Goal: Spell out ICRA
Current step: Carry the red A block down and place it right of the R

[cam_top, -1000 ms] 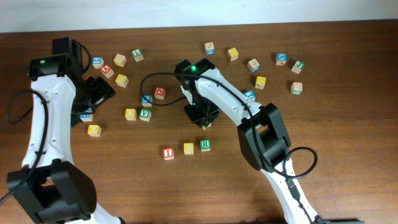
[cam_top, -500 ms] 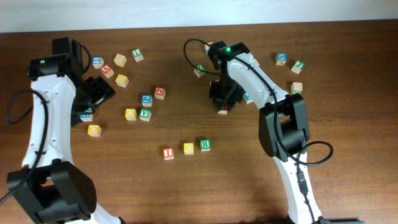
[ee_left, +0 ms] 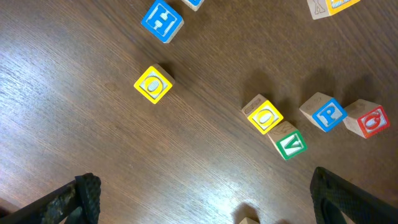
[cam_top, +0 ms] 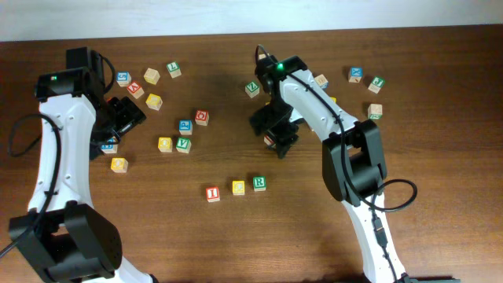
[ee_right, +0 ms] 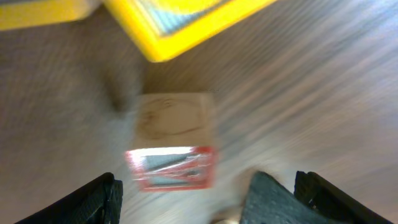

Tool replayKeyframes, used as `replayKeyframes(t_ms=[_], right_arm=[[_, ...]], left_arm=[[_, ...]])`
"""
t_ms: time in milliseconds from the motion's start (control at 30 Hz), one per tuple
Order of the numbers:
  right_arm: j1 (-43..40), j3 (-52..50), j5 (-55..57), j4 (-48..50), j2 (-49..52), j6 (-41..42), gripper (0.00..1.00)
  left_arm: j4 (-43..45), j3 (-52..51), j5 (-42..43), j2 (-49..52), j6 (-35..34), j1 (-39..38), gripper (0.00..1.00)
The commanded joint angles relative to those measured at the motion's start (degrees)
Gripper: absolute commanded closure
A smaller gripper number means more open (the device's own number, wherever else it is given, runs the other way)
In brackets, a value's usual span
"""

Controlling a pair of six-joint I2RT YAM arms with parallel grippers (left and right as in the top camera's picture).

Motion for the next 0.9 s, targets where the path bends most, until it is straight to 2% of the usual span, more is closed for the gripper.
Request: replayKeyframes(t_ms=[0,67,100,133,167,200,333,433,500,667,733,867], right_arm=[[1.40,3.41,11.67,0.96,-5.60,-22.34,0.20],[1.49,6.67,13.94,1.51,-6.60,-48.15,0.17],[1.57,6.86,12.55,-0.22,-6.64,-68.91,0.14],[1.92,6.16,11.08,-2.08,-6.32,-81.46,0.09],[2.19,5.18,10.93,-3.10,-6.03,-87.76,0.09],[2.27,3.15,10.88,-2.80,-5.86,-89.66,0.05],[2.95,-1.73,4.22,4.35,-5.75,-87.03,0.30],[3.67,-2.69,5.09,5.51,-5.14,-86.31,0.30],[3.67,-5.77,5.42,7.26,-5.14,-85.46,0.36],[3.67,-7.87,7.98,8.79,-5.14,-83.38,0.38],[3.67,-7.87,12.11,8.17,-5.14,-83.43,0.38],[3.69,-7.87,12.48,5.20,-5.11,-93.72,0.38]], left_arm=[[0.07,0.24,-0.04,-0.83,-0.57,0.11,0.01],[0.07,0.24,-0.04,-0.83,-0.57,0.11,0.01],[0.07,0.24,-0.07,-0.83,-0.57,0.11,0.01],[0.07,0.24,-0.07,-0.83,-0.57,0.11,0.01],[0.07,0.24,-0.04,-0.83,-0.57,0.11,0.01],[0.07,0.24,-0.07,-0.83,-0.57,0.11,0.01],[0.07,0.24,-0.07,-0.83,-0.57,0.11,0.01],[0.07,0.24,-0.07,-0.83,-0.57,0.11,0.01],[0.07,0.24,-0.04,-0.83,-0.57,0.11,0.01],[0.07,0.24,-0.04,-0.83,-0.57,0.11,0.01],[0.07,0.24,-0.07,-0.83,-0.57,0.11,0.01],[0.07,0.24,-0.04,-0.83,-0.57,0.11,0.01]])
